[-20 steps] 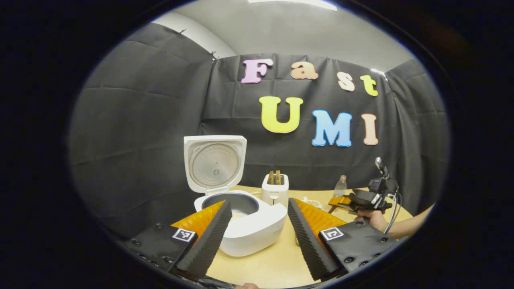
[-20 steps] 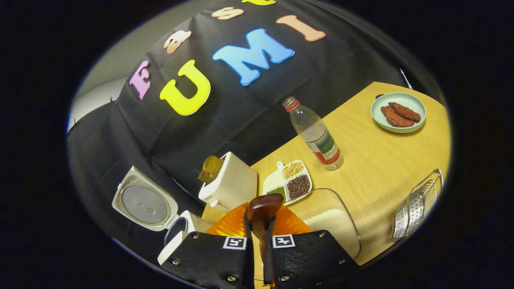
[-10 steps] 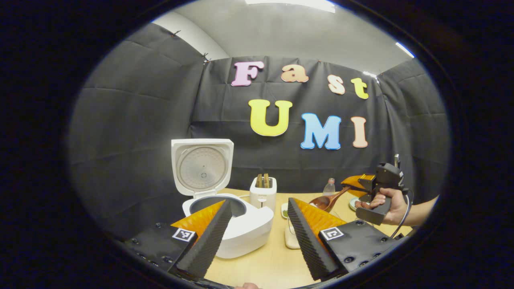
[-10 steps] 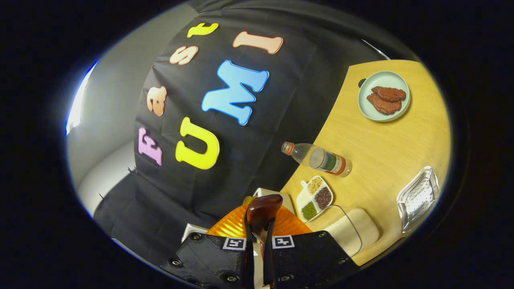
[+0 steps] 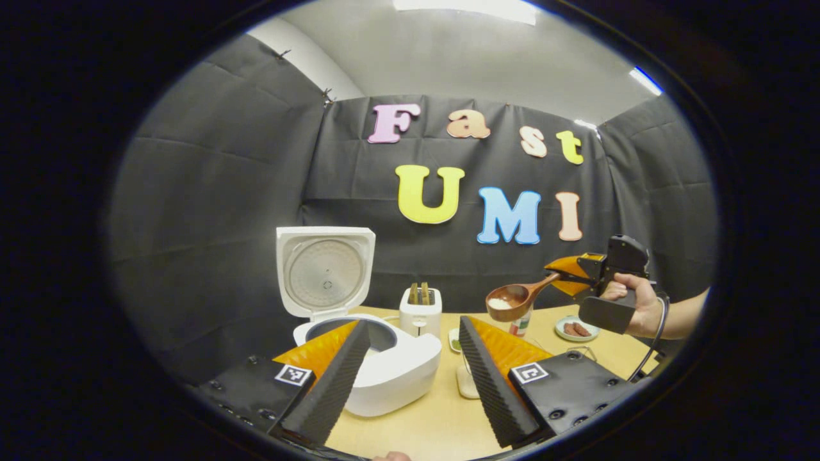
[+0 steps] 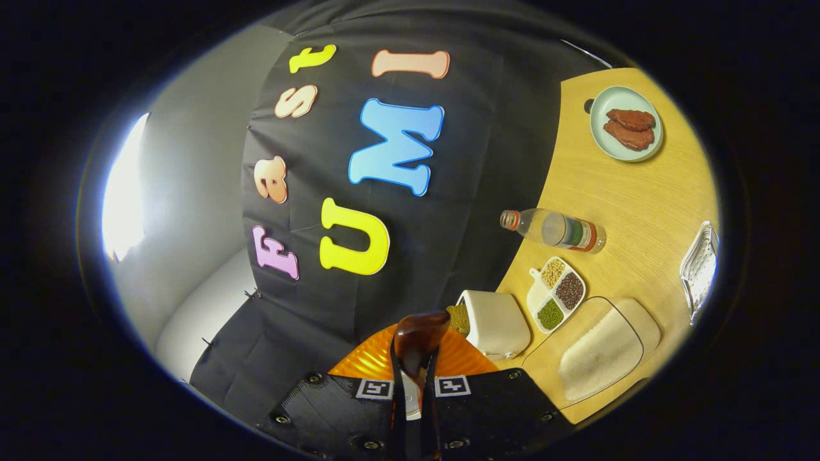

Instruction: Close the left gripper, press the button to open the rice cooker; take a wooden spoon from the chopstick holder with the right hand, scoop a spoonful of rice and pour it into the rice cooker, then put the wooden spoon back into the chopstick holder.

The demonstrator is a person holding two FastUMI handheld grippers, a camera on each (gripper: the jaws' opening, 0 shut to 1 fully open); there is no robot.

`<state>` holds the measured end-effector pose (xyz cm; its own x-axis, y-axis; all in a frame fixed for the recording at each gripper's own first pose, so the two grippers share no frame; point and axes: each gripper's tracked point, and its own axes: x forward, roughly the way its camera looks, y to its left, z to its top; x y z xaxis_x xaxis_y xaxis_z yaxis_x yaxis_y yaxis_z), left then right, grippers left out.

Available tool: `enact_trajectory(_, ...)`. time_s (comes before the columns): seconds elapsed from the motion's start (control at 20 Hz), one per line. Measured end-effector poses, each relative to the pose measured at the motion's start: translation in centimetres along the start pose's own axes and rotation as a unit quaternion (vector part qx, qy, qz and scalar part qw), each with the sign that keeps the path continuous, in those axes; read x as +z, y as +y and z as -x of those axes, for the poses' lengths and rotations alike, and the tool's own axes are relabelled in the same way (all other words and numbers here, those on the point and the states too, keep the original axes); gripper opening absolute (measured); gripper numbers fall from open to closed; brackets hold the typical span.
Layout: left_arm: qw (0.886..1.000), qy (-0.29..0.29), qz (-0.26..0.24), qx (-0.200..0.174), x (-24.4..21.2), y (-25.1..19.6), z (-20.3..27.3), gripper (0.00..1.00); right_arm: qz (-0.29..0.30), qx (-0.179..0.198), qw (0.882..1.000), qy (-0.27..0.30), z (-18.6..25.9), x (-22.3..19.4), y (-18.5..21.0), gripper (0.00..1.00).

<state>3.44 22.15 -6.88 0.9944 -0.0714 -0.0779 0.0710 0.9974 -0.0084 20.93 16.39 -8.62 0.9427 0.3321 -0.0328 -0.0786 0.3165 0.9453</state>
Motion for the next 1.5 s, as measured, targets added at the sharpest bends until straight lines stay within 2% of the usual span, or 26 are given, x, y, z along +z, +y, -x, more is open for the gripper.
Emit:
enact_trajectory(0.2,1.000,-0.003,-0.008,0.005,-0.2,1.5,0.2,0.97,0.014,0.025,0.999,0.025,-2.2,-2.5,3.4,0.09)
enact_trajectory(0.45,1.000,0.000,-0.009,-0.001,-1.7,3.0,0.9,0.99,0.026,0.045,0.996,0.075,-6.1,-7.7,6.2,0.09)
enact_trajectory(0.55,1.000,0.005,-0.015,-0.008,-2.2,3.2,1.3,0.97,0.034,0.048,0.994,0.090,-7.6,-9.7,6.9,0.09)
enact_trajectory(0.75,1.000,0.004,-0.019,0.003,-2.5,4.8,1.7,0.96,0.051,0.043,0.990,0.122,-10.7,-13.7,7.4,0.09)
enact_trajectory(0.9,1.000,0.002,-0.013,0.013,-2.7,5.4,2.0,0.98,0.087,0.031,0.986,0.142,-12.9,-16.5,7.0,0.09)
enact_trajectory(1.25,0.999,0.004,0.001,0.033,-3.3,6.2,2.6,0.98,0.203,0.003,0.962,0.183,-17.1,-22.8,4.8,0.09)
enact_trajectory(1.35,0.999,0.003,-0.006,0.035,-3.4,6.4,2.9,0.98,0.249,-0.001,0.950,0.189,-17.9,-24.1,4.6,0.09)
enact_trajectory(1.5,0.999,0.005,-0.006,0.039,-3.7,6.4,3.3,0.97,0.323,-0.001,0.926,0.197,-18.7,-26.1,4.3,0.09)
